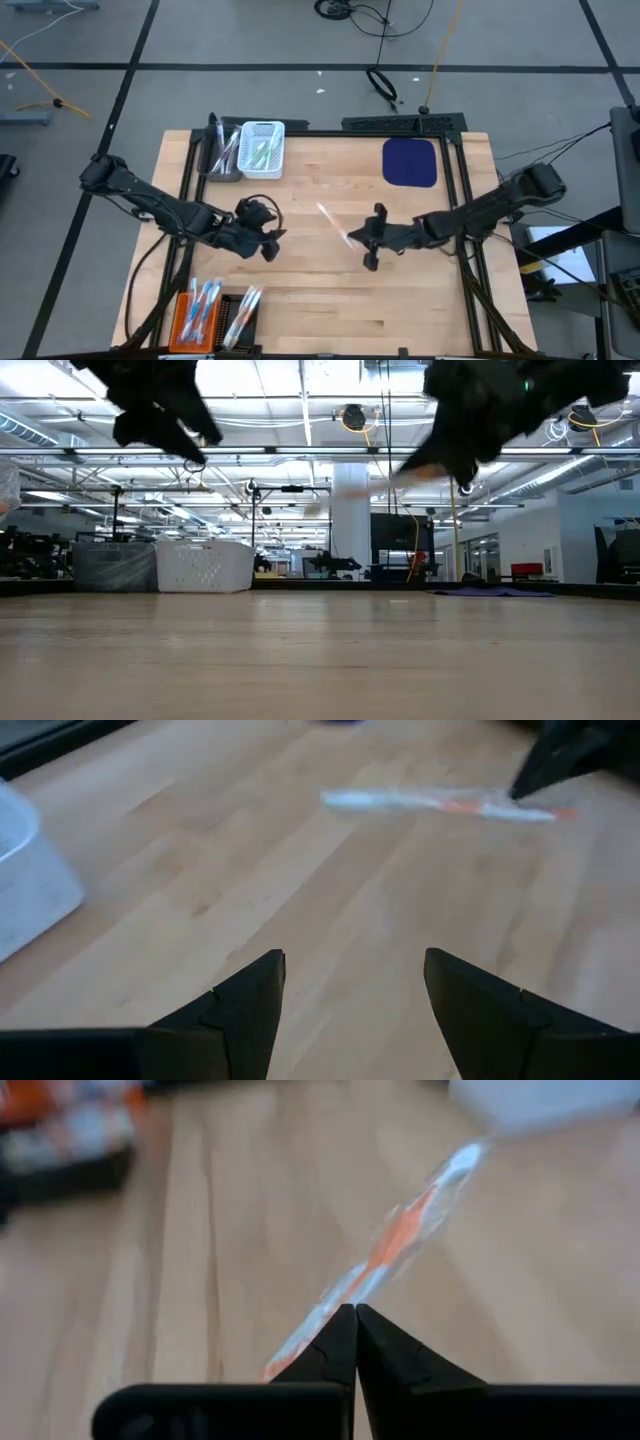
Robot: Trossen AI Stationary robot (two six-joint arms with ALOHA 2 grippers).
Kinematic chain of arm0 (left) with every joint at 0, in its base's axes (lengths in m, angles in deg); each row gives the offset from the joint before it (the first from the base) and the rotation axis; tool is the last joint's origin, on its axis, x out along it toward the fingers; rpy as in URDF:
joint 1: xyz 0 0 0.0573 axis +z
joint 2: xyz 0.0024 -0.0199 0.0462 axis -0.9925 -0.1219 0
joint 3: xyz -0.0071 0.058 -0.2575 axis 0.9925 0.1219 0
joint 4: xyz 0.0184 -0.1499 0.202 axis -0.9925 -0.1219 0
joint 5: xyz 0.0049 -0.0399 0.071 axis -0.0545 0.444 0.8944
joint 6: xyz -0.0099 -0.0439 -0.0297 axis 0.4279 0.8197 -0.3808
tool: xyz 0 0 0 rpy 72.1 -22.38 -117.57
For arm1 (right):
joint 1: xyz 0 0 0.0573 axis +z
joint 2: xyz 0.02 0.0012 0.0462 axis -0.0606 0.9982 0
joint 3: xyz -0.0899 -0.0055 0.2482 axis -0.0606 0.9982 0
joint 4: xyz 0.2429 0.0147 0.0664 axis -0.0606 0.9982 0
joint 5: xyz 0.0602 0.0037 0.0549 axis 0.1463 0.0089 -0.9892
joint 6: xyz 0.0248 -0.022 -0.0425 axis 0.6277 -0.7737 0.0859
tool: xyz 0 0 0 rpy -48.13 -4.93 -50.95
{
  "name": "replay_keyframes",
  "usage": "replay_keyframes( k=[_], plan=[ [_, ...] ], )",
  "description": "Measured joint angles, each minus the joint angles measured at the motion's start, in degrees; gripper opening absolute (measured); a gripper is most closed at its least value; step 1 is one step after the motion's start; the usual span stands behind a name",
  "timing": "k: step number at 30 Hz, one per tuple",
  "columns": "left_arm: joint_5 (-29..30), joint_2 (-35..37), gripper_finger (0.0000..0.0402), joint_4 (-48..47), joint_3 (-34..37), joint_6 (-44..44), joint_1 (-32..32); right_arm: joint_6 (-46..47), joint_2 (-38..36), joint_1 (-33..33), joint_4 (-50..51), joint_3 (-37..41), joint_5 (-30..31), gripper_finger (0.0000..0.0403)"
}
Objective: Pick & Place Toothbrushes
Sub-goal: Put the orange toothbrush into the black bin
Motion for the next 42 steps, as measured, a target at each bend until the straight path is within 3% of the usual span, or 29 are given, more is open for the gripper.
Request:
replay_keyframes(
  k=[8,13,19,29,42],
  plan=[
    [1.0,0.0,0.0244,20.1,0.0,-9.6,0.0,-8.8,-7.3,3.8,-6.2,0.0,8.9,0.0000],
    [1.0,-0.4,0.0244,31.5,0.0,-17.2,0.0,-14.5,-7.4,5.9,-12.6,0.0,9.9,0.0000],
    [1.0,-4.6,0.0244,42.3,0.0,-20.2,0.0,-20.1,-7.4,9.1,-17.2,-0.1,16.4,0.0000],
    [0.8,-14.9,0.0244,64.0,0.0,-28.4,0.5,-23.2,-7.4,11.8,-20.5,-0.1,16.6,0.0000],
    [0.8,-16.6,0.0244,72.0,0.0,-29.1,3.4,-24.3,-6.1,11.9,-23.4,-0.1,16.3,0.0000]
  ],
)
